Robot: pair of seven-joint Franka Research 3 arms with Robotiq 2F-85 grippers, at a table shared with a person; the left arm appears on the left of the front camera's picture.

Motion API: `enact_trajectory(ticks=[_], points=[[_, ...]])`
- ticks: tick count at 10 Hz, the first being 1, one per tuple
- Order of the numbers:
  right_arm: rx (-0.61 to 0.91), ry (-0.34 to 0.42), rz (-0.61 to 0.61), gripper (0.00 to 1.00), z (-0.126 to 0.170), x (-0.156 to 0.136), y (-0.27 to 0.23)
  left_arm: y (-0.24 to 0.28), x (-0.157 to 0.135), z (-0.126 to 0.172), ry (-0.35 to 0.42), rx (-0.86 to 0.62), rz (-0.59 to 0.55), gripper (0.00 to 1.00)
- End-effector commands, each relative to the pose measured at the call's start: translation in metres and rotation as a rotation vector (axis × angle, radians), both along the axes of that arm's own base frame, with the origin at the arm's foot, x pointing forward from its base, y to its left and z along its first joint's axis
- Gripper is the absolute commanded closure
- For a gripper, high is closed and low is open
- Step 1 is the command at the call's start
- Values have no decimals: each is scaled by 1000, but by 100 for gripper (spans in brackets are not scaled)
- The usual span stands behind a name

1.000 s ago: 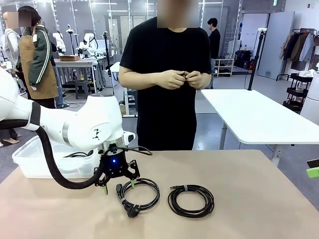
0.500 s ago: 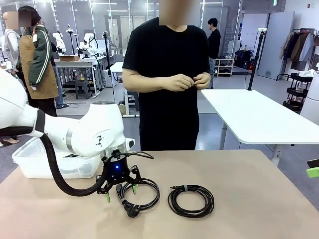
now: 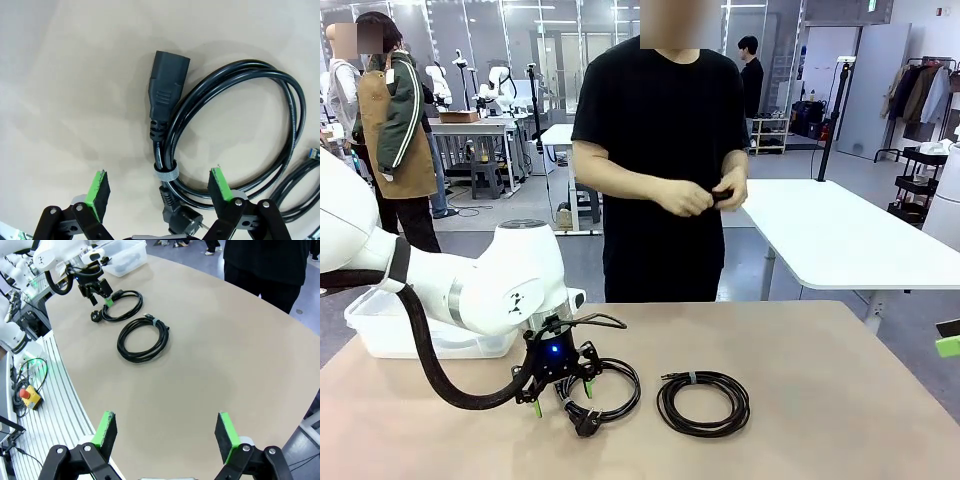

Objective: Organize and store the cables.
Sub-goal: Place the Power Cable into the Organizing box.

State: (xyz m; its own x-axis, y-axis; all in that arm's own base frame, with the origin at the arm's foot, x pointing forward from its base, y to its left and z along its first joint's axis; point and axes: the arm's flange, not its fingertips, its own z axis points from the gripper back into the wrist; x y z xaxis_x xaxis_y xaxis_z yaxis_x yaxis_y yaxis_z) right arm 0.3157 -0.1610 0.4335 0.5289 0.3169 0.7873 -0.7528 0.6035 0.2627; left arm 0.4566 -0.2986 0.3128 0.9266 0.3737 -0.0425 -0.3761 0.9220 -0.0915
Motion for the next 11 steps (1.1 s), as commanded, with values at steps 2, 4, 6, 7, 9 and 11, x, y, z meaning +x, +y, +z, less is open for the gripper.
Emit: enact_trajectory(ticks=[2, 4, 6, 7, 9, 11], points=[[10, -19, 2, 0, 0, 2, -1, -3, -3, -8, -18, -2, 12, 30], [10, -19, 2, 0, 0, 2, -1, -4, -1, -10, -24, 9, 2, 90], [10, -19, 2, 0, 0, 2, -1, -3, -1, -6, -26, 12, 3, 100], [10, -19, 2, 0, 0, 2, -1, -3, 0, -5, -15, 20, 0, 100], [10, -19, 2, 0, 0, 2, -1, -3, 1, -4, -10, 21, 0, 100], [10, -19, 2, 0, 0, 2, -1, -2, -2, 14, -38, -3, -57, 100]])
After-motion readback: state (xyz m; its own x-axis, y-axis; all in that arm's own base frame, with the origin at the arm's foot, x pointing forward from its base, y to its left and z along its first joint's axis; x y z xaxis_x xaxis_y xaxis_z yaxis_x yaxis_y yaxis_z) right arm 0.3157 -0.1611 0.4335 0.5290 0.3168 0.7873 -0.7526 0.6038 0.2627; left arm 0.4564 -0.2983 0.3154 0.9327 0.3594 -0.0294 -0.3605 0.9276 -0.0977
